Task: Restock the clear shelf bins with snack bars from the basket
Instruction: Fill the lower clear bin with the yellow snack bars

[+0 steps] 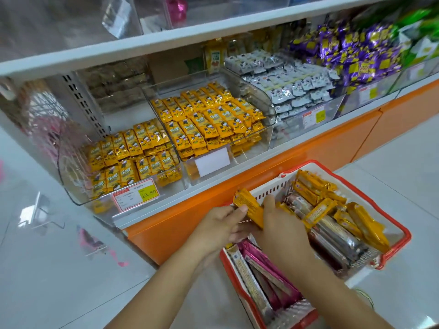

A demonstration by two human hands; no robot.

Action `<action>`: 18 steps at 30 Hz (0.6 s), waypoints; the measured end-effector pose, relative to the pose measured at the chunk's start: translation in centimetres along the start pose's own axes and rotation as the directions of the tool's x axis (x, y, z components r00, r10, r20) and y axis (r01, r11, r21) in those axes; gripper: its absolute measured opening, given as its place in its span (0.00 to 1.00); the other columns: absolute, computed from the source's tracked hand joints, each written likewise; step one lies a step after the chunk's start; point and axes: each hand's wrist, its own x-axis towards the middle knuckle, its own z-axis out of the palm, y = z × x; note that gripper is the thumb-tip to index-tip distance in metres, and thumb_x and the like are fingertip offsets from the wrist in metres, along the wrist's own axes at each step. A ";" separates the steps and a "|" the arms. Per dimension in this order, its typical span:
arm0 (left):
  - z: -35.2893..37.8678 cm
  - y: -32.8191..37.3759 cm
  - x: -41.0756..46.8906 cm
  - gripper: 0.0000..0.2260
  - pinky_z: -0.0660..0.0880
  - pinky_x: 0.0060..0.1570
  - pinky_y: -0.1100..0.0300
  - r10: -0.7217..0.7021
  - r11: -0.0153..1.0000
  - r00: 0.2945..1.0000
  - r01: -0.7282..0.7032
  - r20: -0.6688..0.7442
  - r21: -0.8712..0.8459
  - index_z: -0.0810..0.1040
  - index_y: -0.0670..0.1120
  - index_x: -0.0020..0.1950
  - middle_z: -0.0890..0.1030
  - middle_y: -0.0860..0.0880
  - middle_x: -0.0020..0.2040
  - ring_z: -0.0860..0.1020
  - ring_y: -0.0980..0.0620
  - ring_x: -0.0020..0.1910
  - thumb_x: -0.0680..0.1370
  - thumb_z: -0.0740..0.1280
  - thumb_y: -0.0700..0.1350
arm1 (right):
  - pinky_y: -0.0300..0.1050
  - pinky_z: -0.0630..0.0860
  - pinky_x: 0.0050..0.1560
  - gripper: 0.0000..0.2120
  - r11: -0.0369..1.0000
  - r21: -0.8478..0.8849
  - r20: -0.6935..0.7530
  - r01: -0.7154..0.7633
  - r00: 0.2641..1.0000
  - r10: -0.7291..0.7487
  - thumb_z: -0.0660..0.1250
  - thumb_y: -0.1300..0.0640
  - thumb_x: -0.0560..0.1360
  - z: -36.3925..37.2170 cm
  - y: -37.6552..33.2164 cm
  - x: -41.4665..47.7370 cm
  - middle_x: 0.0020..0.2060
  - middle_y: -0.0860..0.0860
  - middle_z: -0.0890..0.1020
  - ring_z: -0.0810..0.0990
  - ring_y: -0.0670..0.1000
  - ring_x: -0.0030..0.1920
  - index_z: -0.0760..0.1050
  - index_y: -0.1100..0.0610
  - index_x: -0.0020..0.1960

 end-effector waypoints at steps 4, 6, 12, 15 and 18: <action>-1.2 0.1 -2.2 0.17 0.75 0.50 0.51 0.066 0.989 0.995 -0.075 -0.074 -0.130 0.74 0.30 0.58 0.80 0.33 0.52 0.76 0.40 0.48 0.76 0.65 0.42 | 0.39 0.68 0.32 0.30 0.976 0.124 -0.206 0.177 0.967 -0.150 0.78 0.61 0.60 0.7 -2.0 -2.0 0.42 0.53 0.79 0.79 0.54 0.38 0.69 0.58 0.57; -2.2 0.3 -3.2 0.20 0.78 0.45 0.56 0.090 0.973 0.993 -0.103 -0.074 -0.208 0.74 0.31 0.58 0.80 0.33 0.53 0.79 0.41 0.47 0.71 0.67 0.41 | 0.43 0.72 0.45 0.33 0.947 0.223 -0.233 0.231 0.956 -0.178 0.76 0.62 0.62 0.8 -3.2 -2.7 0.53 0.54 0.78 0.77 0.55 0.50 0.65 0.57 0.62; -4.6 0.9 -5.5 0.12 0.78 0.30 0.62 0.122 0.895 0.990 -0.142 -0.074 -0.422 0.77 0.35 0.51 0.84 0.40 0.42 0.84 0.48 0.36 0.70 0.64 0.38 | 0.42 0.68 0.62 0.30 0.814 0.469 -0.192 0.342 0.940 -0.283 0.64 0.46 0.73 -0.5 -5.5 -3.0 0.68 0.48 0.66 0.65 0.47 0.67 0.62 0.53 0.71; -5.5 1.4 -6.1 0.15 0.80 0.33 0.60 0.139 0.862 0.984 -0.174 -0.107 -0.477 0.76 0.35 0.56 0.83 0.38 0.46 0.84 0.47 0.40 0.71 0.64 0.41 | 0.40 0.71 0.62 0.30 0.768 0.525 -0.143 0.368 0.927 -0.347 0.64 0.46 0.73 -1.8 -6.4 -2.8 0.69 0.44 0.63 0.65 0.45 0.69 0.60 0.49 0.73; -6.4 2.5 -6.6 0.14 0.80 0.35 0.59 0.161 0.850 0.976 -0.213 -0.147 -0.481 0.77 0.37 0.54 0.83 0.38 0.47 0.84 0.46 0.42 0.72 0.63 0.43 | 0.24 0.65 0.56 0.29 0.770 0.522 -0.128 0.366 0.927 -0.354 0.68 0.51 0.73 -3.2 -7.6 -2.1 0.63 0.43 0.67 0.70 0.41 0.61 0.63 0.49 0.71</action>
